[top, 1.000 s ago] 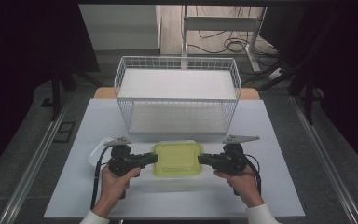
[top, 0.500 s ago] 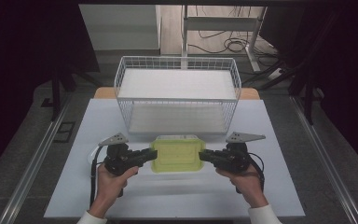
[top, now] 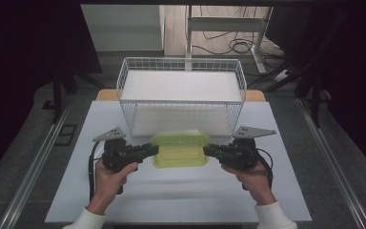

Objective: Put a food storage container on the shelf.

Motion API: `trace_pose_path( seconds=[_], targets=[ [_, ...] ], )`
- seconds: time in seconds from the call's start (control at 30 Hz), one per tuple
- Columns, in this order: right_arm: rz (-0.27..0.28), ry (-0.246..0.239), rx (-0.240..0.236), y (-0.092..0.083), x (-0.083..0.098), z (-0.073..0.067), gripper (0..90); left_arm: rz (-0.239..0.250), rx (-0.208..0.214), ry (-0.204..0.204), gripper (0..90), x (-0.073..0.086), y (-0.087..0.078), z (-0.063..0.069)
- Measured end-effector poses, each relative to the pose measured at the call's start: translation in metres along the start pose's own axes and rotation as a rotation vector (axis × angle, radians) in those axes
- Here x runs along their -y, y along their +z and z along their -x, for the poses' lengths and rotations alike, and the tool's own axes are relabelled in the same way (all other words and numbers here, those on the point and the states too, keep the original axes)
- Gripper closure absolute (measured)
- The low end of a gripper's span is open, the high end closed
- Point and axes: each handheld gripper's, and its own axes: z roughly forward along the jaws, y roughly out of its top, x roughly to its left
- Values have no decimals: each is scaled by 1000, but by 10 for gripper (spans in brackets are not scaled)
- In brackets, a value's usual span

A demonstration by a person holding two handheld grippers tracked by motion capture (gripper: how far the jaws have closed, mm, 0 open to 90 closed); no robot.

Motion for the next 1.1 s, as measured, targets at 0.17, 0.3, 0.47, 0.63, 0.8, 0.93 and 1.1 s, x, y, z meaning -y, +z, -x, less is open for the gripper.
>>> trace_pose_path(
  seconds=[0.17,0.3,0.47,0.63,0.8,0.93,1.1],
  targets=[
    [10,-9,-7,1,-15,2,789,11,-5,6,769,-14,-2,-2],
    [33,-14,-2,-1,-28,6,790,20,7,26,768,-31,-2,-3],
    [62,-8,-3,-4,-40,13,791,24,4,43,768,-46,2,-5],
    [73,-5,-4,-7,-53,21,791,24,-2,64,769,-64,5,-4],
    [79,-4,-2,-6,-68,27,791,27,-7,80,772,-85,5,-8],
    [90,6,-18,-7,-84,32,788,36,3,76,775,-96,6,-12],
    [89,-7,4,-9,-99,33,791,45,8,83,777,-109,6,-14]
  ],
)
